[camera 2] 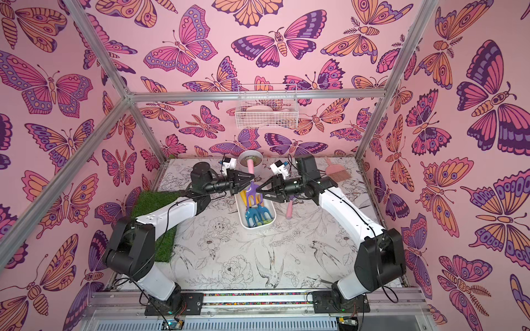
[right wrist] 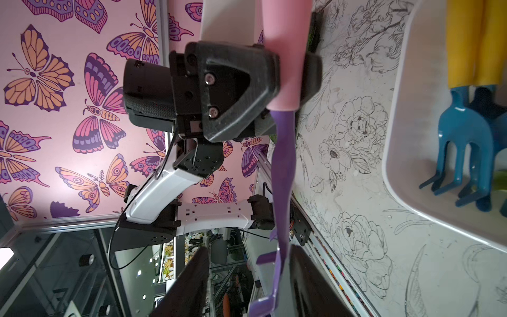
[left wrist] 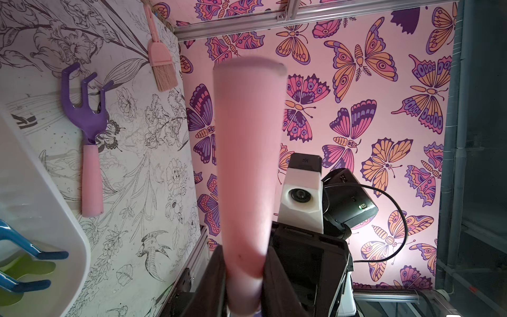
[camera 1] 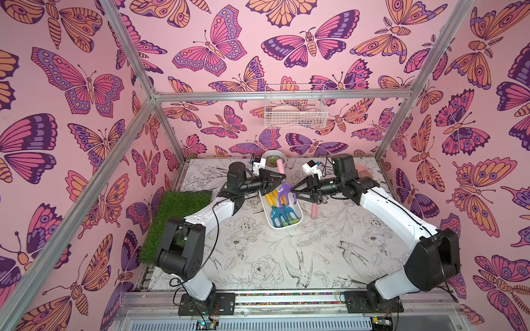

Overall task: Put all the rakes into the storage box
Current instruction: Pick up the rake at the center of the board, then place the rake in the storage box.

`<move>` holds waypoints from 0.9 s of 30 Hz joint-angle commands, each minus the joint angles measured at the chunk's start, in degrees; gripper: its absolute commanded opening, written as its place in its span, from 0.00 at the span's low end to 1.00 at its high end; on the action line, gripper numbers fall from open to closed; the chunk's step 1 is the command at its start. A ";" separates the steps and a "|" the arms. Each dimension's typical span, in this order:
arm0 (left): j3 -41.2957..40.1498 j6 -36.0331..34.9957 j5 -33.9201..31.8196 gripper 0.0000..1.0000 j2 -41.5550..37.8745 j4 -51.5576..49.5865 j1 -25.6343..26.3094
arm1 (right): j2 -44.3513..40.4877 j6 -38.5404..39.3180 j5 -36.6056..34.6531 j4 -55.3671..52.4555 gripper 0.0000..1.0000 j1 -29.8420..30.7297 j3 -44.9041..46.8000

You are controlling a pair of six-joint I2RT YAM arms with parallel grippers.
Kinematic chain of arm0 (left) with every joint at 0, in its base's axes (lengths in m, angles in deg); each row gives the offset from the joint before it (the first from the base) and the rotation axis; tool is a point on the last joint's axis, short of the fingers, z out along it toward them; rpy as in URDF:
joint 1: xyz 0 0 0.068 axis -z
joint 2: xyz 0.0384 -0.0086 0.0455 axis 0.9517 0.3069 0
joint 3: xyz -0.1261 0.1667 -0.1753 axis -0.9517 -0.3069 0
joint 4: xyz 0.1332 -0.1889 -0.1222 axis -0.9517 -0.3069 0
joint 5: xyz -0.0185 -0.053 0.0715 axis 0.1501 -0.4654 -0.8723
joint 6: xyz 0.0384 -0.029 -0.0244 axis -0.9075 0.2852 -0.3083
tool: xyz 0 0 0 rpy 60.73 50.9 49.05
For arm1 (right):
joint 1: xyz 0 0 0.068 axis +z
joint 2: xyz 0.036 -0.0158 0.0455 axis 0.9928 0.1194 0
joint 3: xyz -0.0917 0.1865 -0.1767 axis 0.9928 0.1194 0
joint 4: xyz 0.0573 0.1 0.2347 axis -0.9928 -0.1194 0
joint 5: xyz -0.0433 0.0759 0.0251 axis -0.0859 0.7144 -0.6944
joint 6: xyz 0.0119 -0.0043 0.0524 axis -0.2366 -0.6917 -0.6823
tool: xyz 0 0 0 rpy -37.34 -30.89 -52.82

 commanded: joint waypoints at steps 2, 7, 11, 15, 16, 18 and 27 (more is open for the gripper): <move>0.18 -4.45 -0.75 0.00 -0.67 -2.63 0.38 | -1.83 3.09 -3.09 -3.39 0.61 -1.60 -1.25; 0.75 -8.35 -2.02 0.00 -1.68 -8.76 0.45 | -2.23 6.19 -4.98 -8.06 0.73 -3.00 -3.36; 1.28 -11.78 -3.29 0.00 -2.00 -14.08 0.47 | -2.72 8.09 -7.25 -11.30 0.77 -4.41 -4.39; 2.11 -15.48 -5.26 0.00 -2.26 -20.16 0.52 | -2.89 11.95 -12.22 -17.76 0.76 -6.14 -6.18; 2.28 -16.34 -6.03 0.00 -2.30 -21.89 0.47 | -2.81 13.84 -14.88 -20.70 0.76 -6.36 -7.11; 2.65 -17.75 -7.71 0.00 -2.28 -24.96 0.49 | -2.47 18.15 -21.91 -27.16 0.75 -6.29 -9.26; 5.07 -22.19 -15.83 0.00 0.28 -35.99 1.73 | -3.92 26.42 -39.78 -37.69 0.75 -6.30 -10.39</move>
